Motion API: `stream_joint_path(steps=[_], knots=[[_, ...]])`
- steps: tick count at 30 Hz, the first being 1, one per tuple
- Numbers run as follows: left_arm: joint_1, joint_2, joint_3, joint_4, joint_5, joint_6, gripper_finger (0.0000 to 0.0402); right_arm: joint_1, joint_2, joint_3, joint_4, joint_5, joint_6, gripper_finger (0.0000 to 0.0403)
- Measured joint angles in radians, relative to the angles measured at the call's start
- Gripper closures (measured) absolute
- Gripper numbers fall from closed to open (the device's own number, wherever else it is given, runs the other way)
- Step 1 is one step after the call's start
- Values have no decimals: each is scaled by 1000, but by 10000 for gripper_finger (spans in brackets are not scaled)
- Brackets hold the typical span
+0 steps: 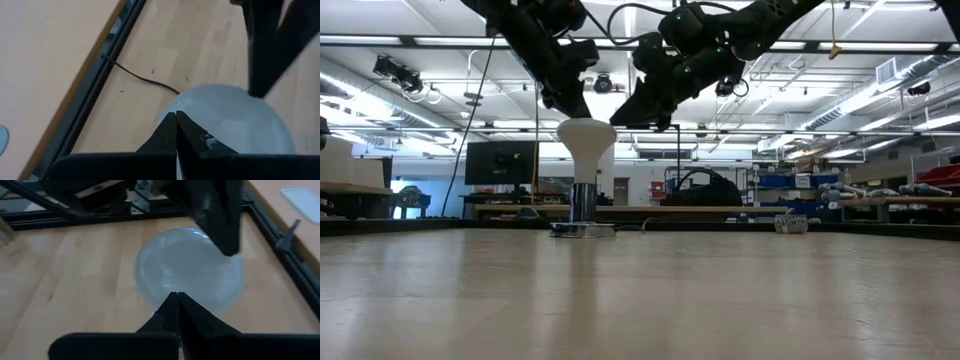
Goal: Screw lightbulb
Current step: Insert the light into the lamp socket
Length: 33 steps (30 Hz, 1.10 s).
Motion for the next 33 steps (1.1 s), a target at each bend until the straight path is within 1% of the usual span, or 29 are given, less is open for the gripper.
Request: stream_joint_path(steps=[5, 11, 15, 18, 20, 26, 30, 33], knots=[[0, 2, 0, 15, -1, -3, 402, 17, 4, -2, -5, -32, -9, 394], [0, 2, 0, 38, -2, -1, 402, 16, -24, -3, -21, -35, -17, 394], [0, 2, 15, 28, -2, 2, 402, 3, -50, -3, -49, -17, -20, 394], [0, 2, 38, 21, -2, 6, 402, -9, -64, -3, -70, 35, -23, 394], [0, 2, 57, 7, -3, 19, 402, -18, -64, -3, -90, 52, -28, 394], [0, 0, 98, -61, -5, 14, 402, -28, -64, -3, -130, 55, -52, 394], [0, -12, 95, -134, -5, -2, 402, -31, -65, -3, -132, 55, -75, 394], [5, -27, 77, -130, -5, -6, 402, -38, -65, -3, -155, 54, -85, 394]])
